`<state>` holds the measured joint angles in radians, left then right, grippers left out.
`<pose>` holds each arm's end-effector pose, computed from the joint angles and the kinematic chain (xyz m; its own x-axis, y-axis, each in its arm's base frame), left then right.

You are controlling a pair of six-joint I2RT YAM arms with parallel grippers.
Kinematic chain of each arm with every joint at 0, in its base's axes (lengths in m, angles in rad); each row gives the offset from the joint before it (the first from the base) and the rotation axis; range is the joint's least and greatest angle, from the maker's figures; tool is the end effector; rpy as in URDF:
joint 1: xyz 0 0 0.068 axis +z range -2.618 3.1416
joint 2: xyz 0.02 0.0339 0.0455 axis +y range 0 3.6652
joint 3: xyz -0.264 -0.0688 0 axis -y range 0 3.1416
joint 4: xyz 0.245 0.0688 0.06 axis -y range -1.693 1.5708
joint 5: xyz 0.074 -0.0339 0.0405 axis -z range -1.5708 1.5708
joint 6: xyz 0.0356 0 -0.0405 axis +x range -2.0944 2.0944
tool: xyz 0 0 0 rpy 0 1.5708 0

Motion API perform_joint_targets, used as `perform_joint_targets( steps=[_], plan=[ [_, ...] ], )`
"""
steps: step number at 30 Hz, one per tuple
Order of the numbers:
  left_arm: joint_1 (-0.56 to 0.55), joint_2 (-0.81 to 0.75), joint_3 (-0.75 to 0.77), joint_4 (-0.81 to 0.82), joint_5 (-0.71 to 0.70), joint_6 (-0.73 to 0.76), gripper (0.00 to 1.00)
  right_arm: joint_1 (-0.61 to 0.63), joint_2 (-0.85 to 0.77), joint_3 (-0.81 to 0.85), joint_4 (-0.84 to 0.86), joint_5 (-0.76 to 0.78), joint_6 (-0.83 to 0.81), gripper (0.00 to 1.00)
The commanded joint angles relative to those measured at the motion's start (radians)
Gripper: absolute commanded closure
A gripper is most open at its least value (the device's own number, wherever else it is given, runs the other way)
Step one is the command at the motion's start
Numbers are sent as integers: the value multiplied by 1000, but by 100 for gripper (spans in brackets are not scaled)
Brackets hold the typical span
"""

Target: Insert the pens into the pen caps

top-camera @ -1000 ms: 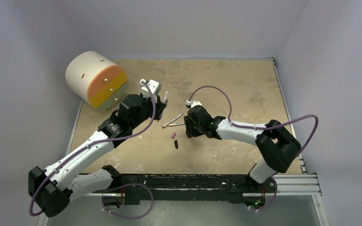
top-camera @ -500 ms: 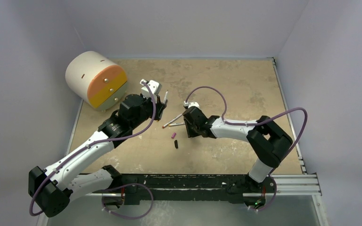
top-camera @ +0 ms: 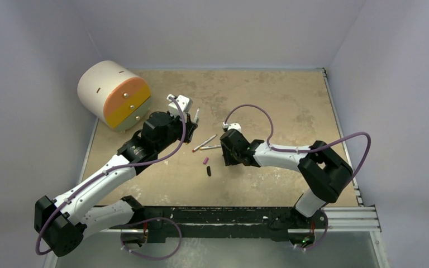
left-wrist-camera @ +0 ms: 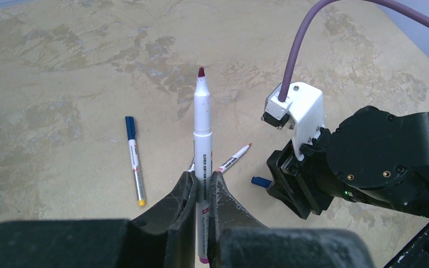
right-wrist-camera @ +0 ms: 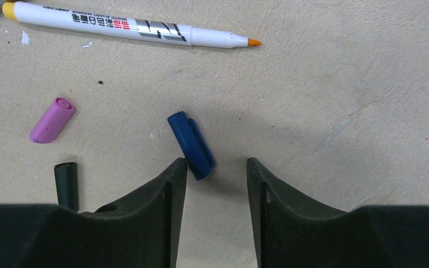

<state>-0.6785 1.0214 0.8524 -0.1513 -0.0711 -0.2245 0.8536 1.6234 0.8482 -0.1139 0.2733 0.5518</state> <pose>0.1866 -0.1472 0.3221 -0.3667 0.0104 -0.9303 0.5046 0.8423 -0.1895 0.2170 0.2342 0.1644 -0.7564 -0.0994 -0.6465 -0.2552 0.9549 0.1518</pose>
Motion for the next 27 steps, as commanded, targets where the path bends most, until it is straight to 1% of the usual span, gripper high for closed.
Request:
perform_joint_targets(
  steps=[1, 13, 27],
  plan=[
    [1, -9, -1, 38, 4, 4, 100, 3, -7, -19, -56, 17, 35, 54],
    [2, -9, -3, 38, 3, 4, 100, -10, 54, 28, -94, 48, 34, 56],
    [2, 3, 2, 42, 7, 7, 100, -69, 53, 46, -91, 79, 30, 56]
  ],
)
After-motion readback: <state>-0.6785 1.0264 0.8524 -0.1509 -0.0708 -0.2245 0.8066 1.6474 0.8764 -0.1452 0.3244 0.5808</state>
